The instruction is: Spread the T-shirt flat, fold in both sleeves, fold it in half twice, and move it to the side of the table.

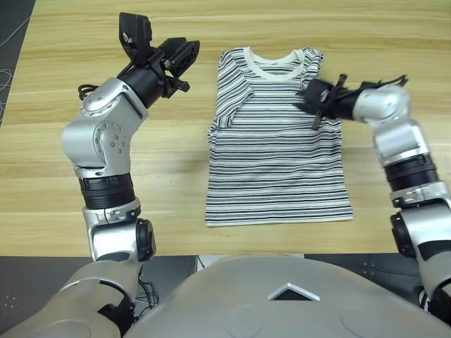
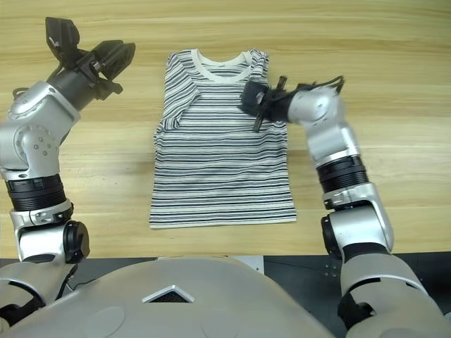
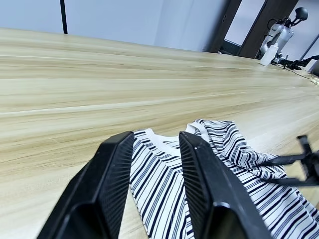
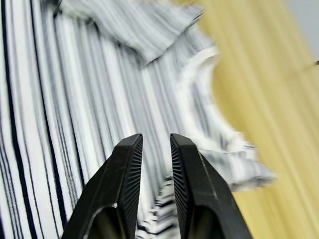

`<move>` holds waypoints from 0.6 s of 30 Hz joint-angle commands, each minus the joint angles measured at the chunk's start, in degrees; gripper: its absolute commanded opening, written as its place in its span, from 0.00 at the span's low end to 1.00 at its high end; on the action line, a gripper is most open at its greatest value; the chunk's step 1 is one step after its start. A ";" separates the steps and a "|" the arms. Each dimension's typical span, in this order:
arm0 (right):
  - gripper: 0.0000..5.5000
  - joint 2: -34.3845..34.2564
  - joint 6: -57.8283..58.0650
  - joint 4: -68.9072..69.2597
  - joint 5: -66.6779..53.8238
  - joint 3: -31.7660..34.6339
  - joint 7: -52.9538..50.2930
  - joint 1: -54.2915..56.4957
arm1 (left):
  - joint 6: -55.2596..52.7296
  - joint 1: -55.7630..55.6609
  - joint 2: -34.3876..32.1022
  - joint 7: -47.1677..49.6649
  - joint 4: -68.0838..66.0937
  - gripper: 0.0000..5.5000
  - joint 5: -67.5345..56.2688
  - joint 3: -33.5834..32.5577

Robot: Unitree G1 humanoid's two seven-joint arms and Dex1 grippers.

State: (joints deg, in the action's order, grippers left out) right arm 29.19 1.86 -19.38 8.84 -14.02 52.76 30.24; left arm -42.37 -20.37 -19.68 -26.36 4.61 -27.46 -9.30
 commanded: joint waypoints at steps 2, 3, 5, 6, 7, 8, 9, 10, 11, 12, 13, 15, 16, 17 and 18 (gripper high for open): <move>0.18 4.03 3.95 2.12 -6.93 5.72 4.65 3.51 | -0.80 -0.19 -0.21 0.21 0.00 0.31 -0.45 0.20; 0.18 4.68 3.87 -0.42 -7.55 7.15 4.06 5.02 | -0.81 -0.20 -0.25 0.18 0.04 0.31 -0.55 0.23; 0.18 5.59 2.54 -10.17 -7.48 9.66 0.69 9.49 | -0.79 -0.20 -0.31 0.08 0.06 0.31 -0.69 0.27; 0.18 5.58 1.07 -15.93 -6.23 9.75 -1.82 11.64 | -0.73 -0.12 -0.35 0.06 0.06 0.31 -0.71 0.22; 0.18 5.46 -0.80 -21.81 -4.38 9.16 -4.71 13.45 | -0.70 -0.07 -0.37 0.06 0.06 0.31 -0.72 0.20; 0.18 5.23 -2.61 -26.83 -2.35 8.07 -7.30 14.72 | -0.68 -0.05 -0.36 0.08 0.08 0.31 -0.72 0.21; 0.18 4.84 -4.63 -32.27 0.36 6.16 -10.21 15.56 | -0.67 -0.04 -0.34 0.10 0.10 0.31 -0.72 0.24; 0.18 4.13 -6.30 -37.38 2.83 4.44 -13.24 16.07 | -0.70 -0.03 -0.39 0.06 0.14 0.31 -0.77 0.26; 0.18 3.40 -7.68 -41.48 4.52 3.35 -15.61 16.59 | -0.72 -0.01 -0.45 0.06 0.17 0.31 -0.83 0.30; 0.18 2.58 -8.61 -44.81 5.87 2.43 -17.64 16.85 | -0.79 0.00 -0.57 0.02 0.21 0.31 -0.91 0.33; 0.18 1.79 -9.39 -47.34 6.90 1.71 -19.04 17.10 | -0.85 0.00 -0.66 0.00 0.23 0.31 -0.96 0.36; 0.18 0.14 -10.69 -50.86 8.64 0.39 -20.75 17.20 | -0.96 0.01 -0.73 0.07 0.27 0.31 -1.00 0.40; 0.18 -0.54 -11.27 -51.75 9.21 -0.15 -20.63 16.99 | -1.00 0.02 -0.73 0.12 0.28 0.31 -1.02 0.42; 0.18 -1.23 -12.08 -52.00 9.63 -0.77 -19.57 16.28 | -1.10 0.07 -0.78 0.15 0.40 0.31 -1.09 0.39; 0.18 -1.61 -12.83 -52.08 9.92 -1.22 -18.56 15.70 | -1.17 0.11 -0.82 0.16 0.49 0.31 -1.14 0.37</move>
State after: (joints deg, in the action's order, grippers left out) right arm 28.49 -9.33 -71.08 17.97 -14.33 32.78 46.17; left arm -42.46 -20.35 -19.83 -26.42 4.67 -28.60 -9.15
